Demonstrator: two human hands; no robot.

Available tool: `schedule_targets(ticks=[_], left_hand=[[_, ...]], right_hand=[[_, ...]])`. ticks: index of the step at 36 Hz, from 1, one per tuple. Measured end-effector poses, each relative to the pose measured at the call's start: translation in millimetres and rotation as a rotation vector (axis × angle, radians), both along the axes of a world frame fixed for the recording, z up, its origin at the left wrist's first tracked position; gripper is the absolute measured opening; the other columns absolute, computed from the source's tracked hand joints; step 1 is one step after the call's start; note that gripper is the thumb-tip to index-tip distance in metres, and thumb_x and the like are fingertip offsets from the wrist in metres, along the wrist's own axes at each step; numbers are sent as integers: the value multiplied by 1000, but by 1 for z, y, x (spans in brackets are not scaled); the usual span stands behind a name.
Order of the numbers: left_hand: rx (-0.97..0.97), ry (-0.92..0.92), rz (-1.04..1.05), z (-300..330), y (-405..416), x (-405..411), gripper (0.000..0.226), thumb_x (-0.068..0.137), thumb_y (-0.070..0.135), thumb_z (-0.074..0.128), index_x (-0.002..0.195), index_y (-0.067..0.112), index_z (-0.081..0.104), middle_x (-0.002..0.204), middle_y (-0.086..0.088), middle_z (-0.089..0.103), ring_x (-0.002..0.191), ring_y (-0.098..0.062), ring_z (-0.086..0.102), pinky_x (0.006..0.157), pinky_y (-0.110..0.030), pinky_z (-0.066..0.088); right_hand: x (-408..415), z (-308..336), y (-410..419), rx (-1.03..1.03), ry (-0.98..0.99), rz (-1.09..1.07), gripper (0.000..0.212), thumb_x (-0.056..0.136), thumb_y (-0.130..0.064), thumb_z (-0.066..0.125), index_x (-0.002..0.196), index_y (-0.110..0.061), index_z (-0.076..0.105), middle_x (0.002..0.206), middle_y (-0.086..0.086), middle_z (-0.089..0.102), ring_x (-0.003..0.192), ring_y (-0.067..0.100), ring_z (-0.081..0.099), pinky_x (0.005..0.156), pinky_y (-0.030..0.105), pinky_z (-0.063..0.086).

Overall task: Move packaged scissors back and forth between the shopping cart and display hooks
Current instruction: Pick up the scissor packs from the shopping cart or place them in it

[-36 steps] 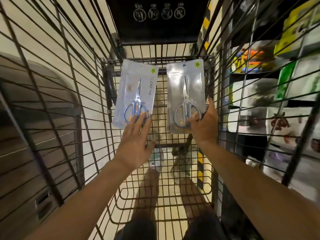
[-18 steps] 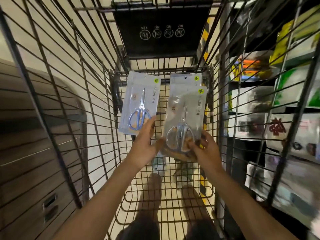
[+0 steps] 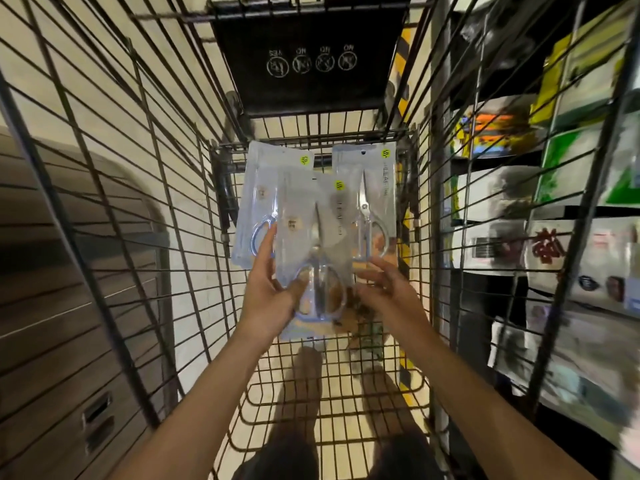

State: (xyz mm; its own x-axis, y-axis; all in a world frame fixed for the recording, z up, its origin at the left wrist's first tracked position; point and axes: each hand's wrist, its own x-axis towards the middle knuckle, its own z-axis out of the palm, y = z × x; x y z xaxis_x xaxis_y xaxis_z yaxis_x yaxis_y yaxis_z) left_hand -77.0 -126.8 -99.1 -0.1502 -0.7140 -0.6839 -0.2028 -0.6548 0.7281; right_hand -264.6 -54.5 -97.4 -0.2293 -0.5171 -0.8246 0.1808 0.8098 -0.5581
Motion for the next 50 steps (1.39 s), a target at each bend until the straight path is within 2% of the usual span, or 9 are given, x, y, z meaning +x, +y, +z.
schedule_targets(ticks=[7, 13, 17, 20, 26, 31, 37, 43, 50], left_hand=[[-185, -92, 7, 3, -6, 7, 85, 92, -11, 61, 150, 40, 28, 152, -9, 50, 136, -21, 54, 91, -9, 51], [-183, -65, -24, -5, -7, 16, 87, 91, -8, 65, 158, 33, 26, 153, -4, 49, 140, -19, 50, 105, -28, 50], [-178, -50, -6, -6, -8, 15, 87, 91, -10, 64, 154, 38, 27, 151, -5, 51, 136, -16, 54, 94, -11, 51], [-180, -45, -8, -9, -11, 16, 88, 92, -10, 64, 153, 42, 27, 152, -4, 51, 137, -16, 52, 104, -27, 51], [-180, 0, 1, -8, -16, 21, 84, 93, -10, 63, 159, 26, 25, 152, -16, 48, 138, -29, 52, 103, -47, 53], [-147, 20, 45, -10, -19, 23, 84, 92, -10, 63, 159, 26, 27, 152, -21, 46, 140, -35, 48, 106, -60, 48], [-130, 37, 60, -1, -18, 23, 84, 93, -14, 61, 158, 27, 28, 149, -19, 49, 136, -32, 53, 99, -49, 54], [-167, -15, 45, 35, -16, 19, 81, 94, -6, 65, 159, 24, 26, 145, -8, 57, 127, -13, 61, 95, -30, 58], [-174, -62, -18, 97, -14, 19, 89, 92, -2, 69, 155, 45, 28, 152, 6, 50, 135, -11, 53, 102, -47, 53]], right_hand=[[-13, -50, -35, -23, 288, -14, 79, 90, -13, 74, 155, -14, 28, 141, 3, 55, 120, 17, 59, 70, 10, 48], [-16, -95, -55, 32, 536, 44, 89, 80, -17, 82, 152, -10, 32, 139, 10, 49, 127, 32, 52, 98, 48, 55], [-14, -110, -65, 110, 653, 78, 100, 77, -21, 86, 157, -11, 26, 151, 16, 41, 140, 36, 36, 113, 47, 42], [-9, -113, -65, 121, 720, 116, 105, 74, -19, 89, 158, -12, 25, 152, 15, 39, 140, 35, 35, 109, 48, 46], [-16, -110, -59, 149, 576, -44, 112, 57, -22, 96, 151, -27, 36, 140, 10, 45, 129, 32, 48, 103, 49, 50], [-18, -92, -51, 43, 453, -48, 72, 77, -16, 86, 139, -20, 50, 123, 0, 59, 96, 9, 58, 53, -1, 43], [-17, -77, -48, 49, 357, -27, 52, 95, -15, 65, 140, -20, 40, 121, 3, 58, 80, 5, 56, 38, 7, 42], [-11, -28, -37, -53, 296, -68, 48, 96, -9, 62, 136, -26, 41, 110, -10, 60, 101, 16, 65, 62, 30, 61], [-14, 72, -5, -240, 343, -16, 61, 93, 2, 65, 141, -21, 36, 117, -16, 62, 104, -15, 61, 78, 6, 49]])
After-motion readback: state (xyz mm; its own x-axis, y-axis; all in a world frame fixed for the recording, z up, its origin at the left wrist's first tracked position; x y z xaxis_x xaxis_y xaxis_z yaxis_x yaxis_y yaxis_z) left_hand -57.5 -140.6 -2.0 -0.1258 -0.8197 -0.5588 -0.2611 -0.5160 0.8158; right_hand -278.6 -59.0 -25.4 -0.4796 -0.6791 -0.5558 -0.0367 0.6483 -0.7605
